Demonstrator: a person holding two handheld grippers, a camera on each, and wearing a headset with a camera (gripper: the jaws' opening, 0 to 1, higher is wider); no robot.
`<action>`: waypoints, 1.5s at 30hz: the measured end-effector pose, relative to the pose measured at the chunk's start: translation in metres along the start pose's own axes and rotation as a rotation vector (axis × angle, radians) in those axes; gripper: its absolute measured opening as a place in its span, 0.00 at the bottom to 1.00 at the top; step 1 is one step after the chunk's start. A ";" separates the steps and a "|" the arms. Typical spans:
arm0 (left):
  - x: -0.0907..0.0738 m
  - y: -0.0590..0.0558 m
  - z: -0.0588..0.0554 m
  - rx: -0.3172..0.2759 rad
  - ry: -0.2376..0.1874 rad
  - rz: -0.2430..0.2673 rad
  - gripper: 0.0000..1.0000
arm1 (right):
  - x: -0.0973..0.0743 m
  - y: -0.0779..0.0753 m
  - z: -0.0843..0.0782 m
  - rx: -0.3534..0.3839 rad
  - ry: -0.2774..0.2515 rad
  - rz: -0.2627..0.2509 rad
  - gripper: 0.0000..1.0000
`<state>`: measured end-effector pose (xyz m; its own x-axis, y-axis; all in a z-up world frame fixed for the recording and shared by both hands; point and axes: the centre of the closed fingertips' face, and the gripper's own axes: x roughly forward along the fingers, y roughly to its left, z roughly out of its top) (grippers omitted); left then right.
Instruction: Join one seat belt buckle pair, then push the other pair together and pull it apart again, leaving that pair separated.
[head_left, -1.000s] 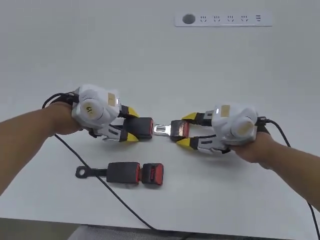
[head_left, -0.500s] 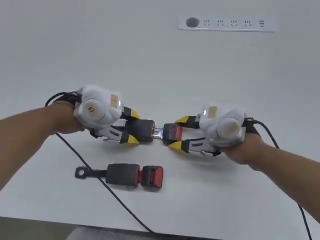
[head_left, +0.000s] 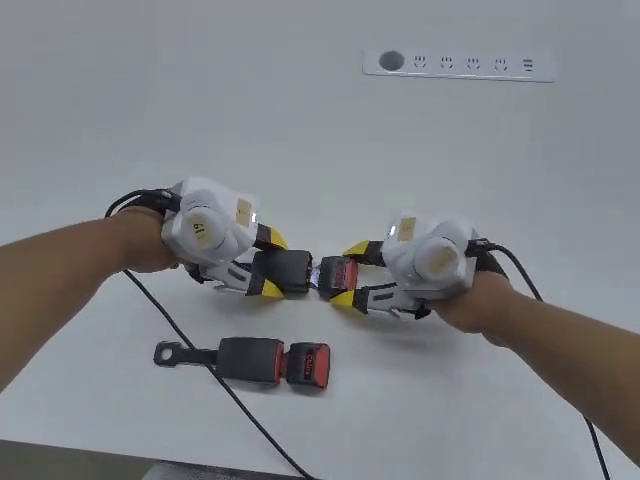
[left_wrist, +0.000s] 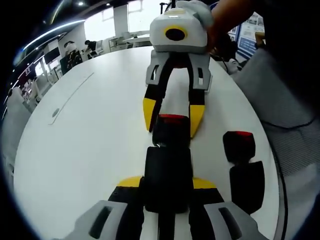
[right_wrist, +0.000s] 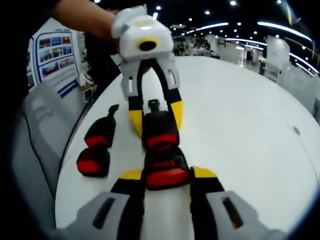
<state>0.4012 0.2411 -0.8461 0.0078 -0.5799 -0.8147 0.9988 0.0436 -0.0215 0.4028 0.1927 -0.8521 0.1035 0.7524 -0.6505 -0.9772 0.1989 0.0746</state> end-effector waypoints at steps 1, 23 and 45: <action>0.000 0.000 0.000 -0.003 -0.002 0.000 0.35 | 0.000 -0.001 0.000 -0.001 0.003 0.002 0.34; 0.001 0.000 -0.001 0.009 0.019 -0.004 0.35 | 0.005 -0.002 0.003 -0.013 0.090 -0.035 0.34; 0.001 0.000 0.000 0.006 0.025 -0.003 0.36 | -0.003 -0.002 -0.002 -0.018 0.096 -0.049 0.35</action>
<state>0.4016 0.2405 -0.8473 0.0035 -0.5597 -0.8287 0.9991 0.0369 -0.0207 0.4039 0.1885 -0.8522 0.1341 0.6779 -0.7228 -0.9745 0.2225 0.0279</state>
